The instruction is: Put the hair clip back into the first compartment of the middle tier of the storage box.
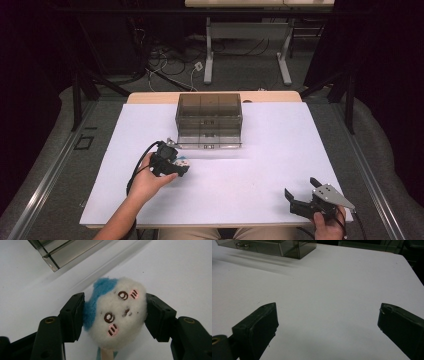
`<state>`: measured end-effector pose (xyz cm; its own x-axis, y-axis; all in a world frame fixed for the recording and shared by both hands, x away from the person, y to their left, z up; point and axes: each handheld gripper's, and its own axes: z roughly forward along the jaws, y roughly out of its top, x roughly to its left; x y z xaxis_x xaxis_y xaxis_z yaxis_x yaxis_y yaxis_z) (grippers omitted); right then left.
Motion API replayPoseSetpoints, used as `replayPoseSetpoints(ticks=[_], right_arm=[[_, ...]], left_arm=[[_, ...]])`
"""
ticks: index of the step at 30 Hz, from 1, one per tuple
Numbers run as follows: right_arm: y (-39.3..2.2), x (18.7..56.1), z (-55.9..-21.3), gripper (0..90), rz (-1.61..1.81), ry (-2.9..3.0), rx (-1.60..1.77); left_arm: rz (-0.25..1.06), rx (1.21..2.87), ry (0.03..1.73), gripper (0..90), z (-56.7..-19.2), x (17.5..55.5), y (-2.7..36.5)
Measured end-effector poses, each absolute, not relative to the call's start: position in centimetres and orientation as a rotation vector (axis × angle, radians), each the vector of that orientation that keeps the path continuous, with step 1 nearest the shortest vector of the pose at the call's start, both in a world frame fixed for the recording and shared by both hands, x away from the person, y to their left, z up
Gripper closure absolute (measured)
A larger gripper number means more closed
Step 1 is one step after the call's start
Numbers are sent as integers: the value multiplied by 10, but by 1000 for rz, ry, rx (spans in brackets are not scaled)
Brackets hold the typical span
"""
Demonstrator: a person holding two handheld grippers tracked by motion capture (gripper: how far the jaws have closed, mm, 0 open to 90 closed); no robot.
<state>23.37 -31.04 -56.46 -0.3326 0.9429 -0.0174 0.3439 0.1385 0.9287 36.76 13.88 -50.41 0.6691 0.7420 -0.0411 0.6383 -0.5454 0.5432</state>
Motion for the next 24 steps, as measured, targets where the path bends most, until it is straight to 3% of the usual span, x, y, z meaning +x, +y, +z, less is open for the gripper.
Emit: replayPoseSetpoints(ticks=[24], right_arm=[[-310, 234, -565, 25, 1200, 1768, 1234]], left_arm=[[299, 2349, 1064, 377, -487, 378, 137]])
